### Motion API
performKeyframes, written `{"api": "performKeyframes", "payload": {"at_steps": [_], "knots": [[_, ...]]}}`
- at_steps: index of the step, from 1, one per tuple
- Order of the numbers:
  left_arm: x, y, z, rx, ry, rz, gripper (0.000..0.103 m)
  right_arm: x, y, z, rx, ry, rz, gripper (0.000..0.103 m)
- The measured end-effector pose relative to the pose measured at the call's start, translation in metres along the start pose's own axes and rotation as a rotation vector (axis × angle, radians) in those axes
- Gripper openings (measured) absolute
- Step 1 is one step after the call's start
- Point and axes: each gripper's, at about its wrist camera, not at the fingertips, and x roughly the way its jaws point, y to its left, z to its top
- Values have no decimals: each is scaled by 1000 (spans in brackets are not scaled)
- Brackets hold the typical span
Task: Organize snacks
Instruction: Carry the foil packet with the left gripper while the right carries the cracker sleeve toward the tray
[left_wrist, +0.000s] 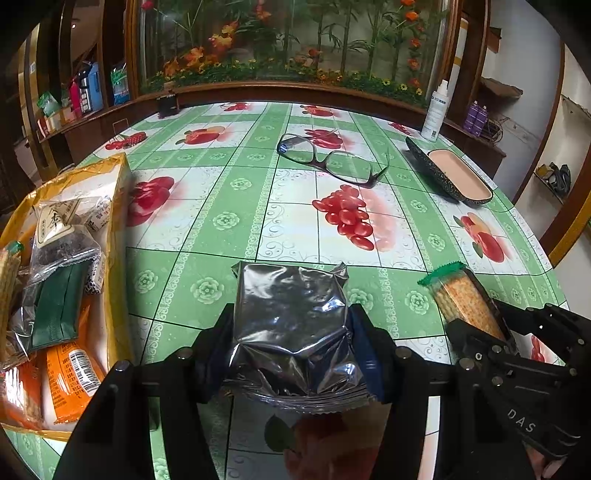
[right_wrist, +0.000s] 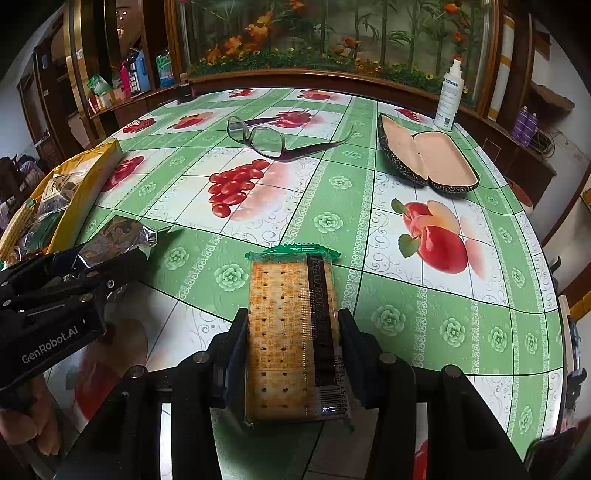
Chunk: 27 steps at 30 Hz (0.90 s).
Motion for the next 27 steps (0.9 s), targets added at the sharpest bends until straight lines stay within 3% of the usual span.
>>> {"api": "performKeyframes", "payload": {"at_steps": [13, 27], "knots": [[-14, -14, -5, 67, -56, 61, 59, -3, -7, 0, 54, 8, 38, 50], [-29, -16, -10, 78, -77, 78, 59, -10, -8, 0, 67, -11, 55, 50]]}}
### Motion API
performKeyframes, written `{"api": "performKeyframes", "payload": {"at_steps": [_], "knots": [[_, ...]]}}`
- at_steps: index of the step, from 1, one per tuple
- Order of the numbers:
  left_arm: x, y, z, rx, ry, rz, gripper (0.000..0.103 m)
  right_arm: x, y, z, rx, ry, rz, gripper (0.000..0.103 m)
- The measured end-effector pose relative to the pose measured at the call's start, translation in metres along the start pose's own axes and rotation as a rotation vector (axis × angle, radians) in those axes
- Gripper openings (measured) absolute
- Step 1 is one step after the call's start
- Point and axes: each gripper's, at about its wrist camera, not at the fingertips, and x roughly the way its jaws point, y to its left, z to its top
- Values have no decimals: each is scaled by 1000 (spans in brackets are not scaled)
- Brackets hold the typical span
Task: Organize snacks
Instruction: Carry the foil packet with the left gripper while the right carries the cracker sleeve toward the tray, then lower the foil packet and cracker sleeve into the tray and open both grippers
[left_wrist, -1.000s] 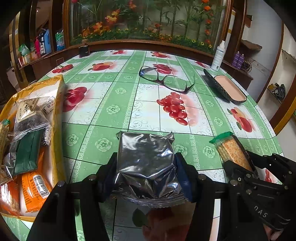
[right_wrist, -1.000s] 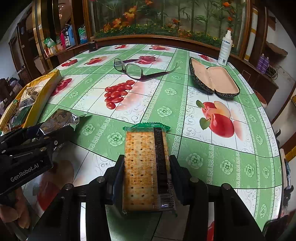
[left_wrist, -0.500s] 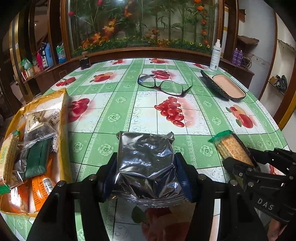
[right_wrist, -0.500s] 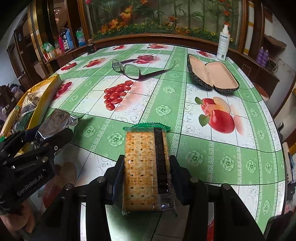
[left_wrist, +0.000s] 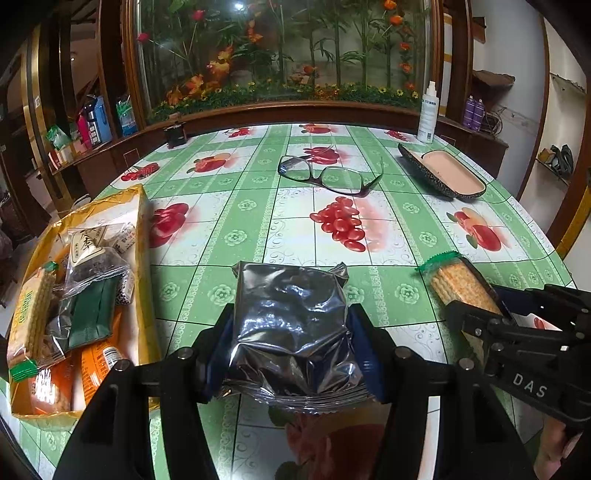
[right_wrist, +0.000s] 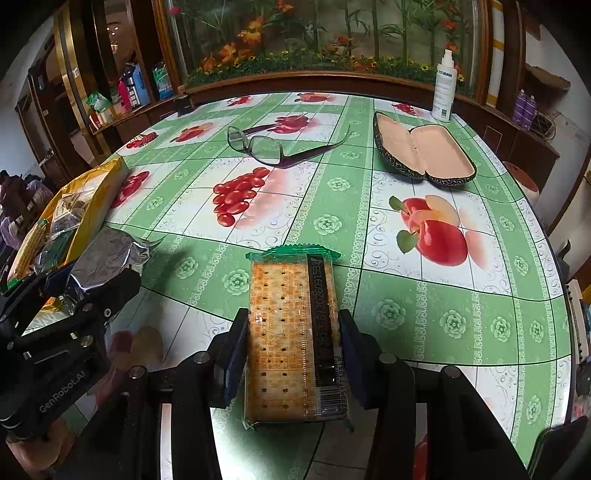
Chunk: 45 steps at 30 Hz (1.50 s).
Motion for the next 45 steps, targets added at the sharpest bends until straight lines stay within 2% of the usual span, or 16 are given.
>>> {"api": "performKeyframes", "payload": {"at_steps": [11, 16, 20, 26, 36, 41, 45], "knots": [[-23, 15, 1, -31, -39, 0, 59, -4, -1, 1, 5, -25, -1, 50], [-39, 39, 0, -77, -65, 18, 59, -7, 1, 3, 11, -47, 7, 50], [-49, 61, -1, -120, -80, 38, 59, -13, 8, 5, 25, -60, 49, 50], [-64, 101, -5, -191, -102, 78, 59, -22, 44, 10, -11, -77, 120, 50], [-76, 173, -25, -325, -101, 151, 59, -27, 134, 31, -122, -59, 287, 50], [-76, 191, -34, -358, -96, 168, 59, -21, 184, 38, -193, -64, 324, 50], [-76, 196, -36, -357, -109, 182, 59, -1, 212, 43, -204, -27, 350, 50]]}}
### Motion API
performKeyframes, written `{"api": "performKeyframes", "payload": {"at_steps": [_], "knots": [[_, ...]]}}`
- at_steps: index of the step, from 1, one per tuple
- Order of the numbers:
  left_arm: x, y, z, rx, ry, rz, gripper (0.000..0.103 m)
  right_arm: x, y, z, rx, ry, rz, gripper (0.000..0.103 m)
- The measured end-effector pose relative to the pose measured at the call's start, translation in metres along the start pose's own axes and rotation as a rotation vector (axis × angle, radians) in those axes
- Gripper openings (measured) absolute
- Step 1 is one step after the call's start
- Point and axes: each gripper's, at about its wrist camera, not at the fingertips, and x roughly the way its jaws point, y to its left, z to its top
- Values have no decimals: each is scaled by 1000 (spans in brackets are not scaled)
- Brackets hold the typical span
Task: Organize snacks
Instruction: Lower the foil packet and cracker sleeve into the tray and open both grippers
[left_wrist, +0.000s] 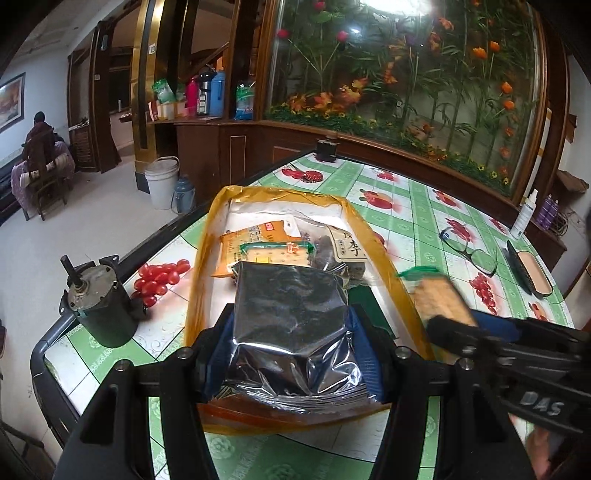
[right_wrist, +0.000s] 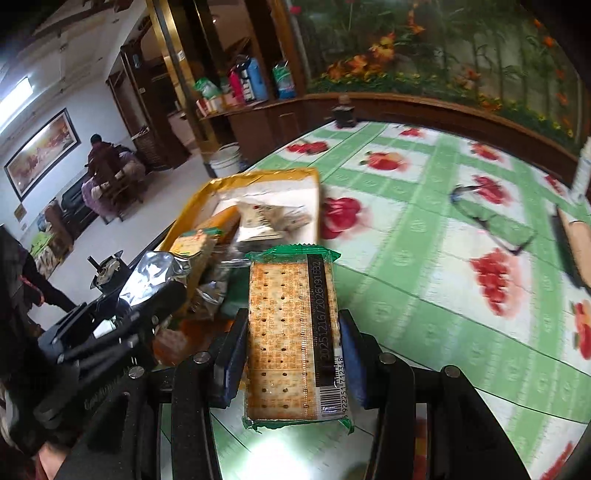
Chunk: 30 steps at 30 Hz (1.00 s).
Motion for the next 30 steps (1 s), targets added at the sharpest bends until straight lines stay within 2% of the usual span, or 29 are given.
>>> {"api": "performKeyframes", "payload": {"at_steps": [3, 8, 14, 30], "knots": [[3, 3, -1, 5, -15, 35, 58, 16, 5, 5, 7, 17, 16, 51], [9, 15, 0, -23, -14, 22, 59, 37, 3, 15, 45, 34, 78, 51], [12, 6, -5, 25, -22, 39, 59, 65, -8, 21, 139, 63, 153, 51], [18, -14, -5, 88, 1, 87, 60, 68, -12, 25, 136, 50, 189, 51]]}}
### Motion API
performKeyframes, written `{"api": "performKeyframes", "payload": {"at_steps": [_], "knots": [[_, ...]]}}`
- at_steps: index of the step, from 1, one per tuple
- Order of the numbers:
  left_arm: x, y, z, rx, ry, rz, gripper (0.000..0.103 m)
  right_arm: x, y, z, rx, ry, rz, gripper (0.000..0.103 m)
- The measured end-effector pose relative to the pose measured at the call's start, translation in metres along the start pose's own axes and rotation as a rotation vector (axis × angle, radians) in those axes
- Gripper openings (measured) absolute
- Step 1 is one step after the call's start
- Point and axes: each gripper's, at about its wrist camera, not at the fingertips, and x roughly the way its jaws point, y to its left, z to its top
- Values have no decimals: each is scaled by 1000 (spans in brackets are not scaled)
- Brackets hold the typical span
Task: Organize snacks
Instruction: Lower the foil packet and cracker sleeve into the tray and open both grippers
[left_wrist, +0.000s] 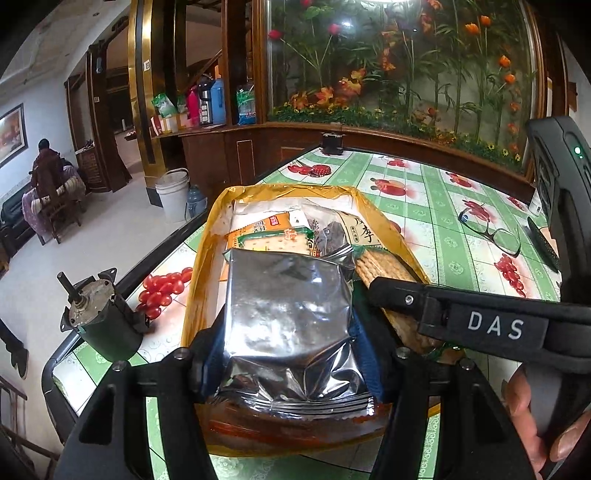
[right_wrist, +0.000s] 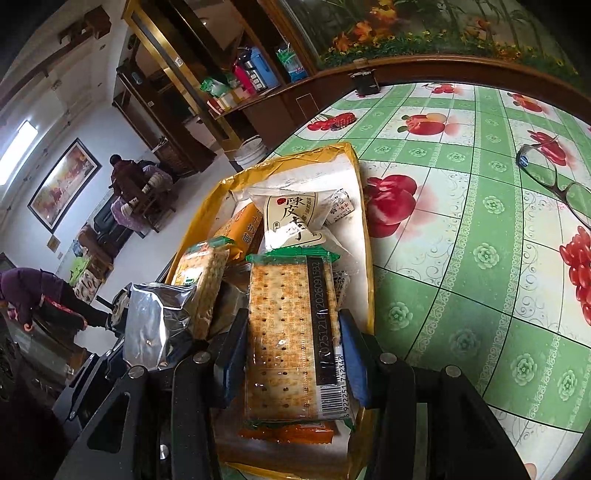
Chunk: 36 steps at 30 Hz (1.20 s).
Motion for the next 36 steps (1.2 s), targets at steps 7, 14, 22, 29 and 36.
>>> {"api": "performKeyframes", "payload": {"at_steps": [7, 14, 22, 29, 36], "knots": [[0, -1, 0, -4, 4, -2, 61, -5, 4, -1, -12, -9, 2, 53], [1, -3, -1, 2, 2, -3, 62, -8, 6, -2, -21, -12, -1, 53], [1, -6, -1, 8, -1, -1, 65, -10, 11, -7, -36, -8, 2, 53], [-1, -10, -2, 19, -7, 7, 67, -10, 14, -9, -42, -3, 2, 53], [-3, -10, -1, 19, -7, 3, 72, -13, 13, -8, -41, -10, 6, 53]]}}
